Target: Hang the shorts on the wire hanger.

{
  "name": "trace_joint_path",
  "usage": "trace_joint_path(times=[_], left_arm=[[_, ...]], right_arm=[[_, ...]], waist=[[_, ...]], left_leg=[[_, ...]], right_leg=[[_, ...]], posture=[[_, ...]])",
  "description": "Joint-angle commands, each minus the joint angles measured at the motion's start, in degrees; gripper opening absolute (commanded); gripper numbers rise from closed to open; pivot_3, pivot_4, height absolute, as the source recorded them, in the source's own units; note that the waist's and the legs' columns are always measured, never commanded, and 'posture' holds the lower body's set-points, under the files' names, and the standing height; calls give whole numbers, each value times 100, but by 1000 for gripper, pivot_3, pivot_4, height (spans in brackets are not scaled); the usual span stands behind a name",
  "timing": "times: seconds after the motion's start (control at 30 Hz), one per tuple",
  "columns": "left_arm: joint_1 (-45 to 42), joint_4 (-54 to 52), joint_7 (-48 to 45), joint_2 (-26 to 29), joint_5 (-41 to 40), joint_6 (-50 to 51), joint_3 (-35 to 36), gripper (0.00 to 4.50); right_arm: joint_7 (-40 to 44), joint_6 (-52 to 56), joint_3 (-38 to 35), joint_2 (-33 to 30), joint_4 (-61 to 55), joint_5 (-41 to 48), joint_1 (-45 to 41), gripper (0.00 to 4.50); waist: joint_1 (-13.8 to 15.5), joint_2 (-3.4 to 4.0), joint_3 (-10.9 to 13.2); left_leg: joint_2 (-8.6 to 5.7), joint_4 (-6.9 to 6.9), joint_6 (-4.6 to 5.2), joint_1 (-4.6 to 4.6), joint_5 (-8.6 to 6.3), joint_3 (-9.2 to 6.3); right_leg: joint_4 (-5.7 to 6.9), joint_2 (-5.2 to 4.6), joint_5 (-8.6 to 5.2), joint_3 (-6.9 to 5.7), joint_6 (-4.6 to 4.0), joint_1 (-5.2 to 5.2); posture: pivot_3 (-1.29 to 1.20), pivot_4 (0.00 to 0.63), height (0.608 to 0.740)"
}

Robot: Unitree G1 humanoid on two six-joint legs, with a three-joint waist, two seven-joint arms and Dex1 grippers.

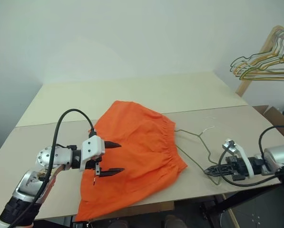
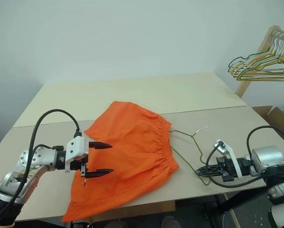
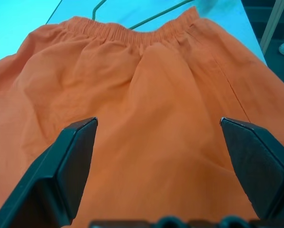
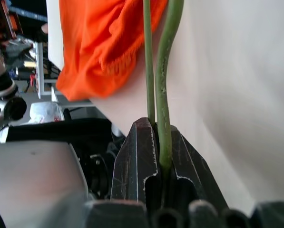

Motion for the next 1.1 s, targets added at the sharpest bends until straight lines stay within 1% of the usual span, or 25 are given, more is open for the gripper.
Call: trace_joint_path(times=[0.03,0.23,0.47,0.7,0.93,1.1], left_arm=[[-33,-140,57,7,53,-113,34,4480],[-27,-145,73,-8,72,-130,28,4480],[36,-194,98,-1,71,-137,47,4480],[47,-226,66,-26,2,-156,65,4480],[18,-149,76,-59,107,-238,-6,4480],[8,-148,70,-77,119,-242,-21,4480]], right_arm=[[230,29,26,202,431,-172,-458,0],[349,-36,260,506,868,-235,-920,0],[349,-175,280,1013,1773,-566,-1385,0],[349,-296,577,1000,1569,-212,-1334,0],[349,-561,268,1434,2544,-608,-1853,0],[349,-832,170,1720,2914,-890,-2024,0]], waist=[[5,0,0],[14,0,0],[2,1,-1],[5,2,-2],[-23,3,-2],[-12,3,-2]], left_leg=[[0,0,0,1,0,0],[-3,0,-15,-5,9,-2],[-3,0,-13,-5,8,-3],[-6,0,-17,-6,9,-4],[-5,-1,-17,-4,10,-3],[-8,-1,-21,-5,12,-5]], right_leg=[[1,1,0,0,0,0],[0,-2,0,-2,0,-5],[4,0,1,-2,-1,-6],[5,-2,1,-3,-1,-8],[7,-1,1,-2,-1,-8],[7,-1,1,-4,-2,-9]], posture=[[-3,0,740],[8,0,740],[19,0,740],[24,0,740],[19,0,740],[21,0,740]])
